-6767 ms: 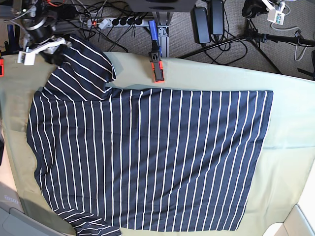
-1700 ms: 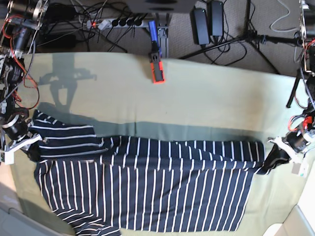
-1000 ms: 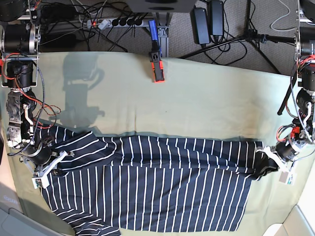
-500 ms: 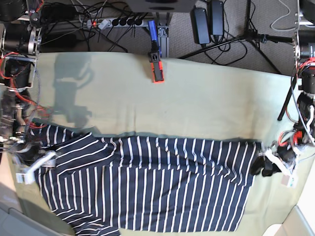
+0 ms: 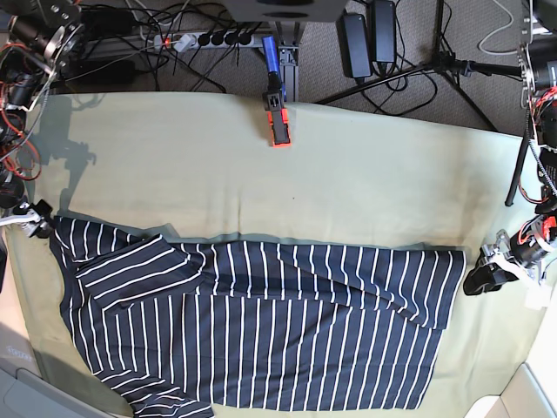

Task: Fold the T-shirt properly
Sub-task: 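Lower the shirt onto the table, holding its edge with both grippers, then adjust the left gripper's grip on the shirt edge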

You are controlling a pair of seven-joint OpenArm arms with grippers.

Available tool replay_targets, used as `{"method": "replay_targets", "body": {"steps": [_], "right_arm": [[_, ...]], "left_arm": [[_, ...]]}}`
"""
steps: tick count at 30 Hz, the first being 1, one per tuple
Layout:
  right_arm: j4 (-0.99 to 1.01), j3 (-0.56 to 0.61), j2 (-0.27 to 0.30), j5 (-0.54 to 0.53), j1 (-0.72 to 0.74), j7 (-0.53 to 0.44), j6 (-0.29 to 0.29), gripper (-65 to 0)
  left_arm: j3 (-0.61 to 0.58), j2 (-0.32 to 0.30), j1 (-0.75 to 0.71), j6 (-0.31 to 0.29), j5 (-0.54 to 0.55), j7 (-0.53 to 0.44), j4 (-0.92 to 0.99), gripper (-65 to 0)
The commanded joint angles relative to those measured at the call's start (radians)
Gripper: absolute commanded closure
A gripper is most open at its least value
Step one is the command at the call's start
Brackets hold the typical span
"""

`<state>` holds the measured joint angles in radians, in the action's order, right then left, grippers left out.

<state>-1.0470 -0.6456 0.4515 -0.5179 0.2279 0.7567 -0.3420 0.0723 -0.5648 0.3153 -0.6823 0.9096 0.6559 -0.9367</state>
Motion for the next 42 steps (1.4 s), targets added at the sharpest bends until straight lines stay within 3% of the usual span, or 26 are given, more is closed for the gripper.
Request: {"method": "replay_targets", "body": {"steps": [1,12,32,34,38,42], "right_arm": [[-0.016,-0.004,0.011,-0.025,0.021,-0.023,-0.013,-44.6],[-0.016,-0.003,-0.089,-0.099,0.023,-0.054,-0.023,-44.5],[-0.017,0.0,-0.089,-0.119,0.101,-0.047,-0.04,-44.4],[-0.017,0.0,-0.089,-0.119,0.101,-0.05,-0.04,-37.2],[-0.017,0.0,-0.089,-0.117,0.101,-0.049,-0.04,0.0],[-0.017,0.0,-0.089,-0.079,0.101,-0.05,-0.04,0.0]], "left_arm": [[0.006,-0.021,0.024,-0.016,0.019,-0.018,-0.016,-36.9],[0.006,-0.021,0.019,-0.016,0.052,0.007,-0.016,-36.9],[0.006,-0.019,0.016,-0.016,0.052,-0.001,-0.016,-36.9],[0.006,-0.019,0.016,-0.016,0.058,0.0,-0.016,-36.9],[0.006,-0.016,0.016,-0.016,0.104,0.037,-0.016,-36.5],[0.006,-0.003,0.011,-0.016,0.105,0.043,-0.013,-36.5]]}}
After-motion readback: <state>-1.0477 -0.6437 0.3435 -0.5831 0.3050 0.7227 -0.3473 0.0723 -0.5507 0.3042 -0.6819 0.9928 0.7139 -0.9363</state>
